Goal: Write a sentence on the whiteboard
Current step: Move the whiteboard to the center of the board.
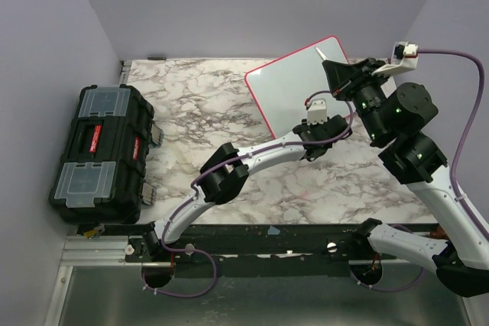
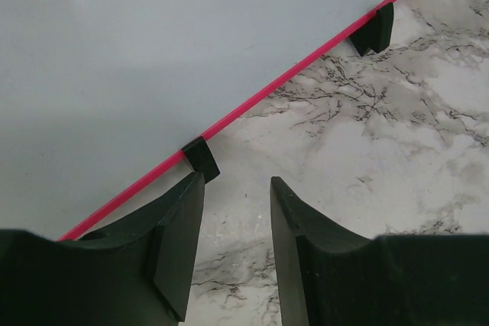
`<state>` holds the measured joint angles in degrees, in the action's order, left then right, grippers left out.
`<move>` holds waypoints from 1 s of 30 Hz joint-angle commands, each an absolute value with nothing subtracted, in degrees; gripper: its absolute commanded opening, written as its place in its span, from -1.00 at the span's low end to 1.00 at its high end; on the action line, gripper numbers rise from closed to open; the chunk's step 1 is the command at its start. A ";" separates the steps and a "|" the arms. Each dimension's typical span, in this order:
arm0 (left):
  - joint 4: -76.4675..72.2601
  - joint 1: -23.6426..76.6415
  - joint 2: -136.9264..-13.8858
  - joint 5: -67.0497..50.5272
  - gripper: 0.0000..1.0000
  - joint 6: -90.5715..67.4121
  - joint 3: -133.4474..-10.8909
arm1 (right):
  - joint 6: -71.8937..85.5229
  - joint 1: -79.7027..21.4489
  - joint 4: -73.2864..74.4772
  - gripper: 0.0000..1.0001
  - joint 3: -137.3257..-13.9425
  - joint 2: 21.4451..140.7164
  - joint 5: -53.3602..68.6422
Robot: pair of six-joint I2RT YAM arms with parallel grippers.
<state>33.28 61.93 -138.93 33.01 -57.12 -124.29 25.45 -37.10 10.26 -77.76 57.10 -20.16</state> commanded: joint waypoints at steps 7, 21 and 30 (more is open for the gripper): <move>37.43 61.47 -142.01 37.17 -0.15 -62.05 -127.66 | 24.64 -37.00 11.69 -0.98 -76.38 56.79 -17.27; 41.89 60.36 -139.59 37.47 -0.21 -67.28 -123.03 | 24.10 -36.97 10.11 -0.98 -74.62 56.00 -13.28; 41.89 58.63 -133.06 36.87 -0.35 -69.96 -110.89 | 24.10 -37.00 10.11 -0.98 -74.36 55.63 -12.35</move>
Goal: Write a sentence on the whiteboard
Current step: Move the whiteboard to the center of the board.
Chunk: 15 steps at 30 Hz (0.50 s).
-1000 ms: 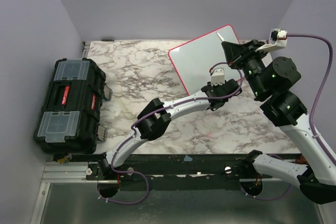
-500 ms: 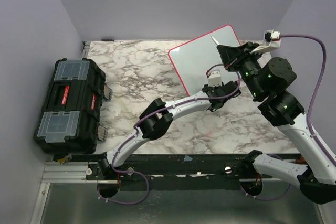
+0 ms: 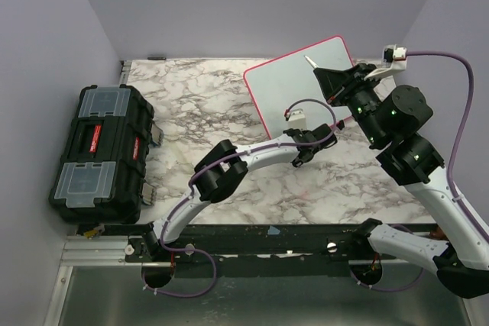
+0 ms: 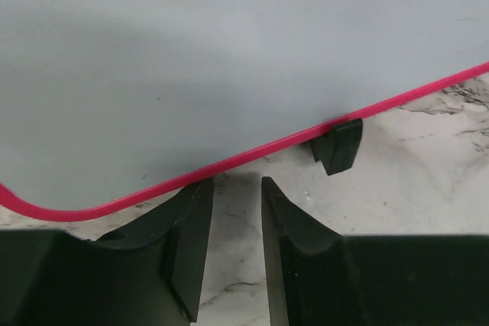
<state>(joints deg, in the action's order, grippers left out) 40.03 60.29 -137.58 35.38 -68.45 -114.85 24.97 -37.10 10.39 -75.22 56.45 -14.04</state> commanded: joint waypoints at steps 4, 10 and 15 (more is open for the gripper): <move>40.24 58.66 -129.09 37.14 -0.36 -68.88 -105.04 | 24.24 -37.00 10.40 -0.98 -74.40 55.78 -11.96; 25.87 59.58 -117.36 34.96 -0.22 -59.19 -88.59 | 22.64 -37.00 12.31 -0.98 -75.50 57.14 -15.92; 19.84 61.01 -108.05 36.06 -0.03 -53.75 -77.02 | 20.80 -36.83 13.02 -0.98 -76.53 61.08 -20.36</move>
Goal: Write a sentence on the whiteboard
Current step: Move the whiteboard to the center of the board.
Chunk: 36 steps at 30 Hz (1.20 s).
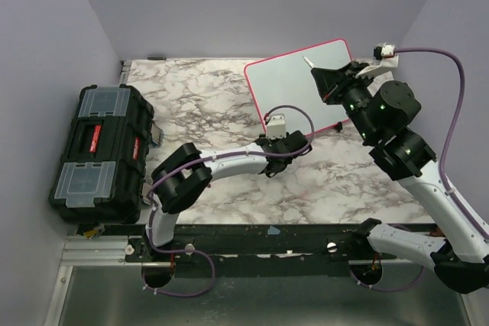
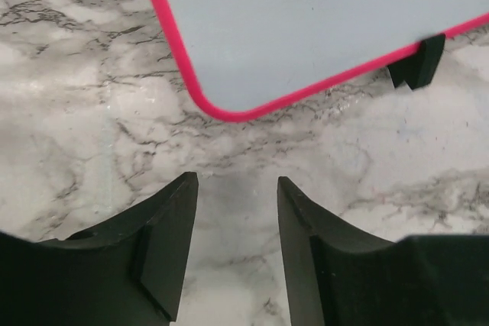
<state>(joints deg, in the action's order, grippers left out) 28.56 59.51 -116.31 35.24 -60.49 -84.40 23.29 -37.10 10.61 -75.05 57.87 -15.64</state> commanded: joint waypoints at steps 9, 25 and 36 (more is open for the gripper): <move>11.70 61.35 -91.53 37.17 0.08 -43.10 -60.91 | 23.74 -27.64 10.43 -0.98 -79.60 70.52 -12.94; -8.31 45.56 -72.49 11.87 0.54 -23.86 -48.81 | 36.38 4.24 2.46 -0.98 -83.80 94.13 14.36; -18.62 35.37 -77.40 -6.78 0.60 -22.82 -49.68 | 40.54 9.30 -4.29 -0.99 -87.37 104.79 8.96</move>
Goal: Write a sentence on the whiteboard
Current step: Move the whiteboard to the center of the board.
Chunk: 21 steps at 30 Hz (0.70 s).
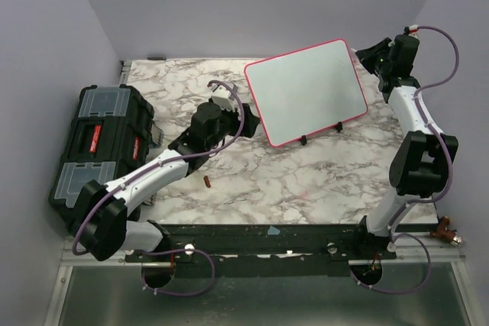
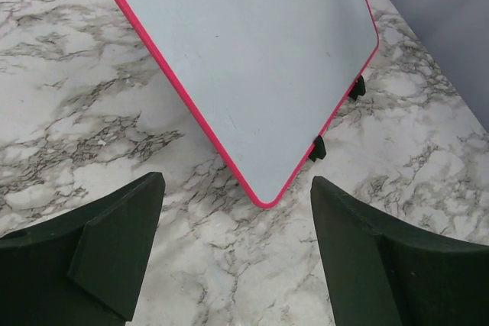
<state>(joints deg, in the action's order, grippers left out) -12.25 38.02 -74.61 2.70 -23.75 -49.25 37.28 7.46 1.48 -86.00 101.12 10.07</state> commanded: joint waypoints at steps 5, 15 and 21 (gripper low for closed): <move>-23.37 30.72 -82.38 -15.56 0.63 -26.57 -50.65 | 44.31 10.37 -7.76 -0.99 -89.20 110.05 6.56; -29.31 26.73 -91.54 -25.10 0.57 -29.47 -53.39 | 46.02 10.85 -16.65 -0.99 -90.07 118.59 1.17; -29.66 25.82 -96.69 -28.24 0.46 -30.62 -57.13 | 46.01 12.71 -17.99 -0.99 -94.41 125.10 3.67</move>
